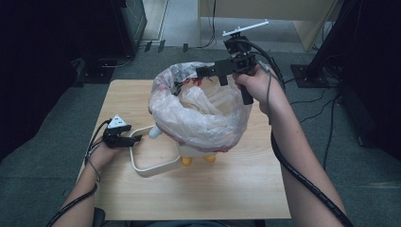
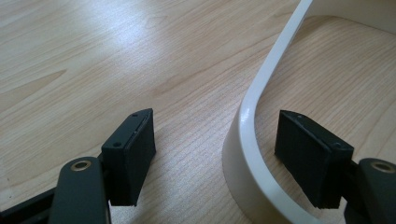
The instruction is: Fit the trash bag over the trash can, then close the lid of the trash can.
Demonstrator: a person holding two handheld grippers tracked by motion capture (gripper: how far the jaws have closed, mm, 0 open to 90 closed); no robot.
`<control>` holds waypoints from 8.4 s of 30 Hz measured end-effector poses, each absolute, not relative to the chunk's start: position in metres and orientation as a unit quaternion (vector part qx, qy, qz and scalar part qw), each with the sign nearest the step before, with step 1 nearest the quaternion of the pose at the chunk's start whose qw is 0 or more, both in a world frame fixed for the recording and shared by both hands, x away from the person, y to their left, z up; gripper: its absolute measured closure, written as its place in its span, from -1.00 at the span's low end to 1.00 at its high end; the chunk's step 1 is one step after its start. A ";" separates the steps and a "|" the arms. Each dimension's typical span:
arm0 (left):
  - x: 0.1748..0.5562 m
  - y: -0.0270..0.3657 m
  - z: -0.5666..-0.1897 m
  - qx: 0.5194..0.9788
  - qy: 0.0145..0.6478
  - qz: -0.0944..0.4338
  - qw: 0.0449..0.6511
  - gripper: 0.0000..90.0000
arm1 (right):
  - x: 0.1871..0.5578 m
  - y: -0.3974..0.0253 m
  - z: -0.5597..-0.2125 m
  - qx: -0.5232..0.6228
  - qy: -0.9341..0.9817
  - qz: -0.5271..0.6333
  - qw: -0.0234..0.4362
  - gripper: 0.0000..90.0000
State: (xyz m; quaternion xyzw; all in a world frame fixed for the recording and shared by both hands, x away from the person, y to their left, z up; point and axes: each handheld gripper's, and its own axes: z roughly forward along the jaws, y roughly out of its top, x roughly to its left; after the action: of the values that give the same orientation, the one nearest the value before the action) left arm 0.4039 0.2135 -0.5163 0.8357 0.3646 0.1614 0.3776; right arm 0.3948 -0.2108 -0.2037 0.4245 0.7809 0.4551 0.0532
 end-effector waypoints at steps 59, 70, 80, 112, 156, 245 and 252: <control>0.404 0.214 -0.516 0.835 0.366 0.160 0.379 -0.36 | 0.324 -0.325 -0.233 0.482 0.728 0.478 0.096 -0.62; 0.404 0.214 -0.516 0.835 0.366 0.159 0.379 -0.36 | 0.307 -0.354 -0.269 0.507 0.714 0.472 0.104 -0.62; 0.404 0.213 -0.516 0.836 0.364 0.159 0.378 -0.38 | 0.305 -0.361 -0.308 0.522 0.709 0.461 0.111 -0.62; 0.404 0.212 -0.517 0.837 0.366 0.160 0.373 -0.50 | 0.312 -0.343 -0.418 0.513 0.730 0.415 0.176 -0.62; 0.405 0.212 -0.517 0.838 0.364 0.158 0.374 -0.53 | 0.316 -0.335 -0.521 0.522 0.752 0.349 0.201 -0.63; 0.426 0.248 -0.466 0.851 0.336 0.088 0.394 0.77 | 0.323 -0.334 -0.523 0.531 0.746 0.335 0.221 -0.69; 0.432 0.251 -0.448 0.853 0.332 0.086 0.395 0.77 | 0.323 -0.333 -0.523 0.531 0.746 0.335 0.221 -0.69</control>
State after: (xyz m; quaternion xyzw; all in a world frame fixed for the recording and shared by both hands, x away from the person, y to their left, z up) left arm 0.4317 0.2508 -0.4480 0.8525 0.3315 0.0858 0.3948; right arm 0.3227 -0.3334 -0.5229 0.5312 0.7463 0.3349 0.2207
